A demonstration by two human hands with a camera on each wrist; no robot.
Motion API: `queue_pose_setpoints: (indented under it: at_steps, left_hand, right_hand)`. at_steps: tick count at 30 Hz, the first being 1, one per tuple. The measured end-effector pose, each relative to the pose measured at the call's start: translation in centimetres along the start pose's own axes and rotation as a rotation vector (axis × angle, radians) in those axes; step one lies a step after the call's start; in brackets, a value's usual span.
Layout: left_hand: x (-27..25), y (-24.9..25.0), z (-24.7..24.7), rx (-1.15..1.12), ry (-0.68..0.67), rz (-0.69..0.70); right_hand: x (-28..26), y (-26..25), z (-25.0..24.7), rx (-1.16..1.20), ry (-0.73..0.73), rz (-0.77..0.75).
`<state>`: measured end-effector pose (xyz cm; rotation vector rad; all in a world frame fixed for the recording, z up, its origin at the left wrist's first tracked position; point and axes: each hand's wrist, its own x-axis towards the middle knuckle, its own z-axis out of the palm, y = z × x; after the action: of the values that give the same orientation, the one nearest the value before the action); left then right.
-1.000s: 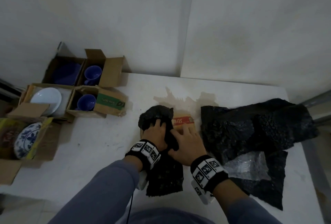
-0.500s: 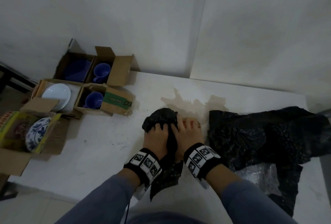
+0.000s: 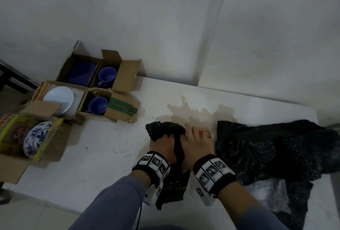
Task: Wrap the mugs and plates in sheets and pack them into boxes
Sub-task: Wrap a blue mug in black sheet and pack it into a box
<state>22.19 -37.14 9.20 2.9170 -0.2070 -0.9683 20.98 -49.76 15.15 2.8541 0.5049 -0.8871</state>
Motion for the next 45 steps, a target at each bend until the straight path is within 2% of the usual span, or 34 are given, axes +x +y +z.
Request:
queue_pose_setpoints:
  at_steps: [3,6,10,14,18,22,27,31,34,37,39,41,43,45]
  left_hand:
    - [-0.4,-0.3,-0.3,-0.021,-0.005,0.047]
    - [-0.9,-0.8,-0.8,-0.068,-0.035,0.122]
    - [-1.9,-1.3,-0.9,-0.047,0.035,0.132]
    - [-3.1,-0.7,-0.9,0.027,0.152,0.026]
    - [-3.3,-0.2,-1.8,0.058,0.152,-0.016]
    - [-2.7,-1.2,-2.6,-0.028,0.057,-0.016]
    - [0.1,-1.8,-3.7,-0.105,-0.242,-0.046]
    - [1.6,-1.8,-4.6,-0.066,-0.39,-0.016]
    - [1.1,-1.8,-4.8,-0.059,-0.374,0.003]
    - [-0.7,-1.9,-4.7,-0.089,-0.199,0.0]
    - [-1.3,-1.7,-4.9,-0.029,-0.137,-0.003]
    - [-1.0,-1.4,-5.1,0.006,-0.195,0.008]
    - [-0.3,-1.3,-5.3,0.017,-0.316,0.009]
    - [0.3,-1.4,-5.3,-0.008,-0.344,0.013]
  right_hand:
    - [-1.3,-0.1,-0.9,0.203,0.138,-0.062]
    - [-0.7,-1.1,-1.2,0.225,0.192,-0.117]
    - [1.3,-1.3,-0.6,0.232,0.01,-0.106]
    - [2.7,-1.0,-0.1,0.192,-0.018,-0.122]
    - [4.2,-1.6,-0.3,0.172,-0.112,-0.134]
    - [5.4,-1.9,-1.3,0.183,-0.211,-0.163]
    - [5.5,-1.7,-1.6,0.184,-0.251,-0.179]
    - [5.7,-1.9,-2.9,0.089,-0.27,-0.145]
    - [5.8,-2.1,-2.7,0.057,-0.227,-0.122]
    - [6.5,-2.7,-1.8,0.099,-0.248,-0.085]
    - [7.1,-3.0,-1.5,0.137,-0.254,-0.061]
    - [7.2,-3.1,-1.4,0.164,-0.293,-0.054]
    - [7.0,-2.9,-1.3,0.16,-0.323,-0.062]
    - [6.6,-2.6,-1.3,0.152,-0.327,-0.078]
